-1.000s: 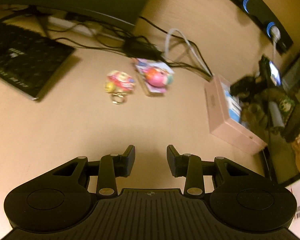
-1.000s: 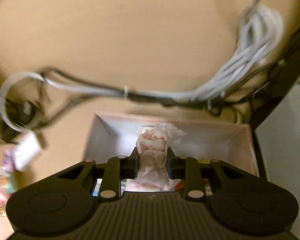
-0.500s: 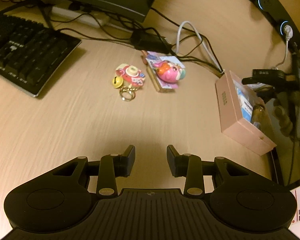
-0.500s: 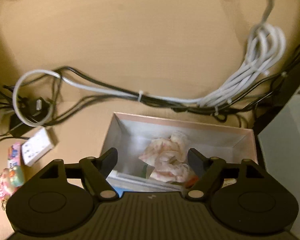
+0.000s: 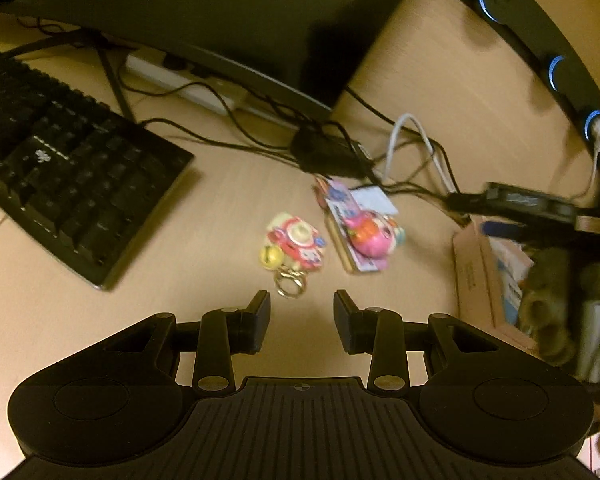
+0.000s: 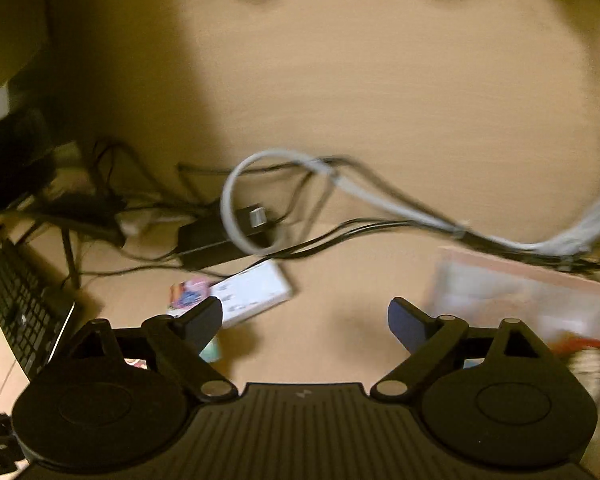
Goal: Organize objects
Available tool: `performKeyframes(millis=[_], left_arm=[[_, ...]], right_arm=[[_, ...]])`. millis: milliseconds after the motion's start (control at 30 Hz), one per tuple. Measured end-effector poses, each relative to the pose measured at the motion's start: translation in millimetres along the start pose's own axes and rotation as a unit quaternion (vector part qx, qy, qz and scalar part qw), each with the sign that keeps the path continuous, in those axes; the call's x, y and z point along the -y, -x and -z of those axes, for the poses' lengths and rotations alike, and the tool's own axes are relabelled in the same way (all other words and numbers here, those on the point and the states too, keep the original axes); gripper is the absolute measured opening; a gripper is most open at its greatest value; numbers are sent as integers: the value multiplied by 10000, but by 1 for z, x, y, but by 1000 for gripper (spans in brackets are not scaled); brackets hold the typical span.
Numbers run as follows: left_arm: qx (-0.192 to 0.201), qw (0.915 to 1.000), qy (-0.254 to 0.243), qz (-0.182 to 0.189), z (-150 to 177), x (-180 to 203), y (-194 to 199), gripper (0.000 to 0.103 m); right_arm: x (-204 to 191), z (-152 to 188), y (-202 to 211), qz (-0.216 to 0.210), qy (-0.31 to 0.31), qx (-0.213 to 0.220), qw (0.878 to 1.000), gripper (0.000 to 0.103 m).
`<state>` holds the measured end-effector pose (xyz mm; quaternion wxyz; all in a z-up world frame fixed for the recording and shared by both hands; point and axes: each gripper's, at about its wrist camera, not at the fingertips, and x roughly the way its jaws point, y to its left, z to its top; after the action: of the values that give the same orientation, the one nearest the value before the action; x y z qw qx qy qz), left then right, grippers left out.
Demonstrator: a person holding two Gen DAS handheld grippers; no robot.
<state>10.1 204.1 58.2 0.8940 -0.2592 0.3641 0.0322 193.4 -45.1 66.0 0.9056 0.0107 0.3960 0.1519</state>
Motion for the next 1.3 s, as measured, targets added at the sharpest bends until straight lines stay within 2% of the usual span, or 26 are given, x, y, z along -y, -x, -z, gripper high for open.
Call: performKeyframes(millis=[133, 233, 300, 367, 400, 567, 800, 933, 967, 1033, 1133, 1200, 1300], left_arm=[[-41, 9999, 43, 114, -14, -5, -8, 38], [-5, 9998, -112, 175, -29, -2, -20, 38], [27, 9997, -115, 225, -38, -2, -29, 38], [36, 9997, -62, 244, -44, -4, -40, 38], [34, 9997, -14, 242, -46, -6, -45, 37], [-143, 9990, 280, 314, -52, -14, -74, 34], [-260, 9984, 213, 456, -54, -5, -89, 34], [-89, 9986, 169, 491, -53, 1, -75, 34], [-38, 9988, 164, 455, -51, 1, -69, 34], [16, 9994, 161, 321, -48, 0, -58, 34], [-9, 9998, 133, 139, -39, -5, -41, 34], [-39, 9999, 102, 78, -33, -8, -31, 34], [-87, 9999, 113, 16, -23, -15, -20, 34]], right_arm=[[-27, 0, -51, -57, -120, -176, 9998, 91], [-43, -1, -86, 255, -141, -43, 9996, 89], [-48, -3, -107, 435, -151, -57, 9989, 84], [-50, -5, -124, 448, -166, -144, 9988, 73], [-50, -5, -131, 453, -130, -196, 9987, 71], [-49, 2, -129, 294, 35, -172, 9994, 69], [-37, 33, -97, 153, -128, -287, 9994, 68], [-32, 34, -88, -18, -387, -352, 9986, 68], [-31, 32, -86, -100, -510, -328, 9981, 77], [-30, 26, -88, -167, -881, -279, 9956, 86], [-32, 15, -103, -27, -1546, -300, 9875, 86], [-35, 9, -115, 68, -1772, -324, 9836, 86], [-50, 1, -132, 326, -1527, -289, 9873, 86]])
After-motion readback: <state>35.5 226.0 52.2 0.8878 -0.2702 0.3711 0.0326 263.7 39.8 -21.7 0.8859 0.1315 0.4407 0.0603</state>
